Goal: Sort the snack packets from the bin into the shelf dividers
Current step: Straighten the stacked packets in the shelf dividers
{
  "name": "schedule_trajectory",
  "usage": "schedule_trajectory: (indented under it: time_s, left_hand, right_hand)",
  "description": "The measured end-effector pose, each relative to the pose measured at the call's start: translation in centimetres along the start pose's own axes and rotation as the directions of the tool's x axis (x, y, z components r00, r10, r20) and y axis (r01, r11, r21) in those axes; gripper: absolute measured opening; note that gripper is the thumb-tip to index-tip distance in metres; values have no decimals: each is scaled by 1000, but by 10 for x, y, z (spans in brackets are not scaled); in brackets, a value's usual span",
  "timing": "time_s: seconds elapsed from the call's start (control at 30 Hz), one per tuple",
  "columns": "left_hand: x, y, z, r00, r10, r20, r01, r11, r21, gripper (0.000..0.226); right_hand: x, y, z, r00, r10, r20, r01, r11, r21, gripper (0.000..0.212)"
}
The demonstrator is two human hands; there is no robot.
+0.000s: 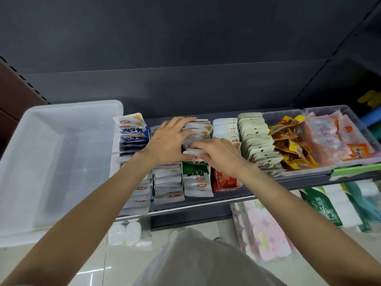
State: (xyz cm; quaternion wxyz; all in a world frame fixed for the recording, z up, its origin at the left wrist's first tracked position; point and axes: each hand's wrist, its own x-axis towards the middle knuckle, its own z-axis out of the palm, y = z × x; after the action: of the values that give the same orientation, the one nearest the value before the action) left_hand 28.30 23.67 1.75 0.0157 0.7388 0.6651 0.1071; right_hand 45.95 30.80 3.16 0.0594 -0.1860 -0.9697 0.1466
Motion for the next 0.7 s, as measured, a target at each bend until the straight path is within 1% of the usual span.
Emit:
schedule_trajectory:
  time_s: [0.03, 0.07, 0.13, 0.17, 0.2, 0.23, 0.27, 0.33, 0.37, 0.4, 0.43, 0.47, 0.53, 0.6, 0.7]
  left_hand:
    - [0, 0, 1, 1000, -11, -19, 11, 1000, 4, 62]
    - [0, 1, 2, 999, -19, -34, 20, 1000, 9, 60]
    - [0, 2, 4, 998, -21, -52, 22, 1000, 18, 56]
    - [0, 2, 4, 998, -21, -57, 22, 1000, 17, 55]
    - [0, 2, 4, 998, -24, -59, 25, 1000, 13, 56]
    - [-1, 2, 4, 998, -28, -60, 28, 1000, 12, 56]
    - [0, 2, 4, 998, -30, -59, 31, 999, 11, 57]
    - [1, 3, 4, 998, -35, -56, 35, 999, 7, 57]
    - [1, 3, 4, 998, -38, -52, 38, 999, 2, 57]
    - [2, 3, 3, 998, -38, -48, 38, 999, -3, 57]
    - [2, 2, 4, 998, -37, -47, 37, 999, -6, 57]
    - [2, 1, 4, 998, -37, -47, 36, 999, -8, 57]
    - [1, 0, 4, 998, -36, -47, 36, 999, -12, 57]
    - [1, 0, 4, 998, -39, -46, 38, 999, -15, 57]
    - [2, 0, 4, 999, -36, -34, 36, 999, -18, 57]
  right_hand:
    - [-3, 0, 2, 998, 12, -64, -8, 997, 71, 33]
    - [-7, 0, 3, 991, 30, -127, -17, 994, 105, 31]
    - [-18, -1, 7, 963, 56, -263, -44, 998, 53, 26]
    - [-26, 0, 9, 942, 42, -334, -39, 999, 14, 26]
    - [-34, 1, 11, 927, 7, -376, -10, 1000, -5, 28]
    - [-43, 3, 13, 930, -37, -366, 40, 999, 1, 34]
    - [-53, 4, 16, 952, -81, -296, 94, 995, 29, 43]
    - [-67, 8, 23, 987, -147, -61, 150, 987, 51, 63]
    - [-70, 10, 28, 987, -157, 43, 156, 987, 27, 71]
    - [-71, 10, 33, 981, -159, 108, 161, 987, -8, 74]
    - [-70, 10, 37, 978, -165, 125, 172, 984, -51, 73]
    - [-67, 9, 41, 979, -180, 101, 190, 977, -101, 68]
    - [-59, 5, 45, 977, -211, 27, 213, 960, -183, 51]
    - [-52, 3, 53, 980, -201, 6, 196, 949, -249, 38]
    - [-47, -2, 66, 991, -111, 70, 128, 938, -323, 39]
